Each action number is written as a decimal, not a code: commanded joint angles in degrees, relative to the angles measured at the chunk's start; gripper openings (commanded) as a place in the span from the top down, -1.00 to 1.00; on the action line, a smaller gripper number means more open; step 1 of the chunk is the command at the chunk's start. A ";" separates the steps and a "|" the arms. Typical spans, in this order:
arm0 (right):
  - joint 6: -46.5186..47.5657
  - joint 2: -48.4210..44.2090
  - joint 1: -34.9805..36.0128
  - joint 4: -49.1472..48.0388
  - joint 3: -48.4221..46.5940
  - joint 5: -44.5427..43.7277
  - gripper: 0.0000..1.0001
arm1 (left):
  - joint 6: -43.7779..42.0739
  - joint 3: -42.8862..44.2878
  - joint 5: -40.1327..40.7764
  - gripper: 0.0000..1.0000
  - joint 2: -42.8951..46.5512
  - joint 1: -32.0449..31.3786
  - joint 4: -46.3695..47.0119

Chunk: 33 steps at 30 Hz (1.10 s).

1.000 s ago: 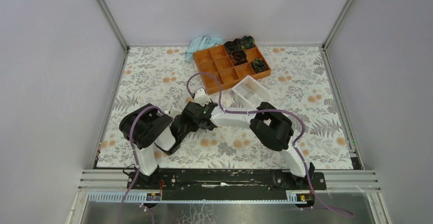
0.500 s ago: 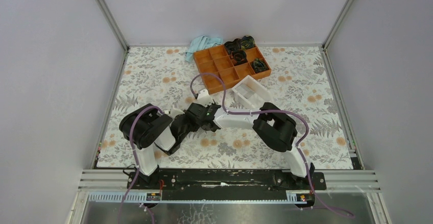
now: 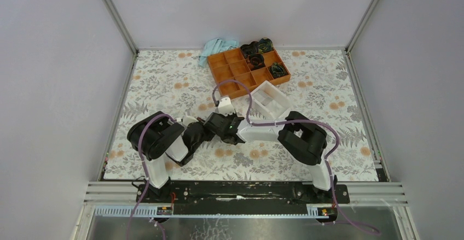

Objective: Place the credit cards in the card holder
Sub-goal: Close the card holder at the center of the board.

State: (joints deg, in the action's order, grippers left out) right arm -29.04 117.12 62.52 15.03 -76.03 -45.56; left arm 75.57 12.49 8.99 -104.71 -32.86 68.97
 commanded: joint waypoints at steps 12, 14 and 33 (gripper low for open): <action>-6.33 -4.18 0.39 -6.01 11.34 0.69 1.00 | -3.04 1.37 1.77 1.00 2.21 -0.80 -5.31; -6.86 -4.39 0.32 -6.67 12.53 0.86 1.00 | -3.27 1.59 2.05 1.00 2.60 -1.01 -6.16; -13.16 -5.63 0.00 -15.63 23.64 4.99 1.00 | -4.20 3.58 5.51 1.00 4.87 -3.49 -12.48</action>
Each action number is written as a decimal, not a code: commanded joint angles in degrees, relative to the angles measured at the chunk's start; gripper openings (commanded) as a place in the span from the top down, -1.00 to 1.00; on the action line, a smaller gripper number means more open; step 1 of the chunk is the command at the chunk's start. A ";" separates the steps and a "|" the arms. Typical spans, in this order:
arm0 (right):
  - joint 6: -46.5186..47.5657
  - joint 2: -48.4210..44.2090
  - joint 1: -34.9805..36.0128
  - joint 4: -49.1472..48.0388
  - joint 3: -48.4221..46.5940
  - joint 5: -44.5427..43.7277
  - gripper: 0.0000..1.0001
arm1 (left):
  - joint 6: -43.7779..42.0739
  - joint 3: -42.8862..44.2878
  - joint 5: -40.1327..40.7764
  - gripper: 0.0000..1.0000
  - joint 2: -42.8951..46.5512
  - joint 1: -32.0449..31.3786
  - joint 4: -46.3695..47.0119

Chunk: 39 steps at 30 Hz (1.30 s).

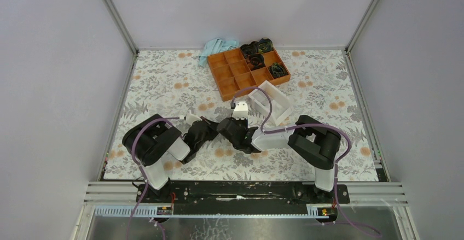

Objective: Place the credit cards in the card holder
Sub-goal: Close the card holder at the center of the board.

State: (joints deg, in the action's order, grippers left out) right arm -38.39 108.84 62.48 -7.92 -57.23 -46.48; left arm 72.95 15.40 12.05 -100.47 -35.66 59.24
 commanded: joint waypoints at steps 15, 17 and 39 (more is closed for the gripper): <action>-11.89 4.50 -1.18 4.04 10.23 12.24 1.00 | -1.49 0.77 3.81 1.00 1.03 -2.03 -4.44; -13.11 4.39 -1.22 3.78 11.06 12.71 1.00 | -1.49 0.71 3.91 1.00 0.97 -2.09 -4.49; -9.87 1.02 -1.15 6.99 9.51 6.62 0.16 | -2.37 1.75 3.92 0.93 2.04 -2.54 -5.75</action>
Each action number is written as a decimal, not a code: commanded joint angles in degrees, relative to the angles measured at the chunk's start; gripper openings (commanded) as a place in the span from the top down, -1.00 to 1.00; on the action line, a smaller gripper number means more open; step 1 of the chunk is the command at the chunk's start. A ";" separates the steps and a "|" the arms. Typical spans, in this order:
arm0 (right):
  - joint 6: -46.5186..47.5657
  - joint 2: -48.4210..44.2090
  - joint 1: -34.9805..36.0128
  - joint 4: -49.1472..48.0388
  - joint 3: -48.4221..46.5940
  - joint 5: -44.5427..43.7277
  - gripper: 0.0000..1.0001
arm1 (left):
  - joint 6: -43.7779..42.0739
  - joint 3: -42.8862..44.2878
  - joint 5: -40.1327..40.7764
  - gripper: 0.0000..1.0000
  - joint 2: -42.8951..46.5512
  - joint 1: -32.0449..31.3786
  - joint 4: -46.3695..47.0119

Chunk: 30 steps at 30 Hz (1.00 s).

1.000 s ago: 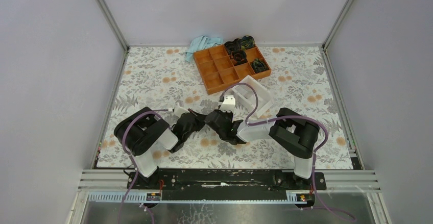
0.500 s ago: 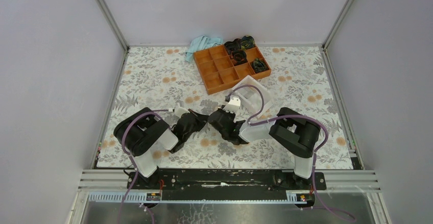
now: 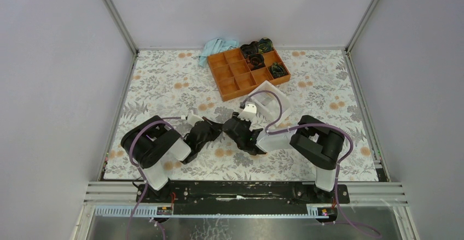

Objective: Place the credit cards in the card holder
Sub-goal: Close the card holder at the center of the board.

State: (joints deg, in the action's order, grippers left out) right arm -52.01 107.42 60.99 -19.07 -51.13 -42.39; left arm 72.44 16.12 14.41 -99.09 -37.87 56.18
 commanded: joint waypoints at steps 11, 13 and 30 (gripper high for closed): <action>11.48 -2.29 0.44 15.07 2.96 -0.15 0.11 | -2.17 1.72 1.60 0.91 0.53 -0.42 -3.14; 13.56 -3.68 0.53 13.97 2.87 -0.73 0.11 | -2.26 1.89 1.67 0.91 0.48 -0.36 -3.33; 25.46 -10.44 1.18 7.02 1.86 -1.78 0.13 | -3.47 2.68 2.31 0.91 1.58 -0.39 -4.85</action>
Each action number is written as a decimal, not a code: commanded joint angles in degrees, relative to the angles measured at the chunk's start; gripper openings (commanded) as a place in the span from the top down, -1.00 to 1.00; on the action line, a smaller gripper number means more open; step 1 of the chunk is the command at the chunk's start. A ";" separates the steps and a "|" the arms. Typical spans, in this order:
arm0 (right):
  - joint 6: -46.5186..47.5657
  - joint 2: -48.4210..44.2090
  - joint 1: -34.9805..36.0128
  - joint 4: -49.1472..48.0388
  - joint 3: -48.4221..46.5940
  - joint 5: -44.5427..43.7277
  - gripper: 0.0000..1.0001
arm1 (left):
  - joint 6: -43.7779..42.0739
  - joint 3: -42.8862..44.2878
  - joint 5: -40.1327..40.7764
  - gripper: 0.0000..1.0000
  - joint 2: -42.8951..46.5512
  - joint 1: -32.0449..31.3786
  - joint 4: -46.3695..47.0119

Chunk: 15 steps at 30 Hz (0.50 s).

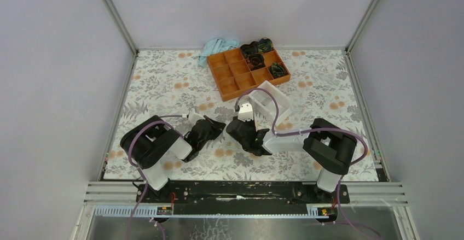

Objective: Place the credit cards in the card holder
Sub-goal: Close the card holder at the center of the board.

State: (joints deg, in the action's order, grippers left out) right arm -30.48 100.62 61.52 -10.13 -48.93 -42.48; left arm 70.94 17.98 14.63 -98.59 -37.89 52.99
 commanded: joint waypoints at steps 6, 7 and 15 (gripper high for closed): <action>5.61 -5.03 1.20 -1.14 -1.13 -3.74 0.13 | -3.11 0.92 2.15 0.90 2.03 -0.43 -2.11; 5.56 -5.07 1.23 -0.44 -1.28 -4.32 0.13 | -3.59 0.96 2.18 0.91 2.34 -0.45 -2.21; 0.25 -10.20 1.05 9.01 0.30 -8.31 0.20 | -10.77 2.83 -2.52 0.86 5.01 -0.41 -3.56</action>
State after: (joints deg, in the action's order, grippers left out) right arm -26.87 94.39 62.26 -6.20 -48.93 -45.82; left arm 65.56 18.70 14.09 -95.09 -37.89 49.84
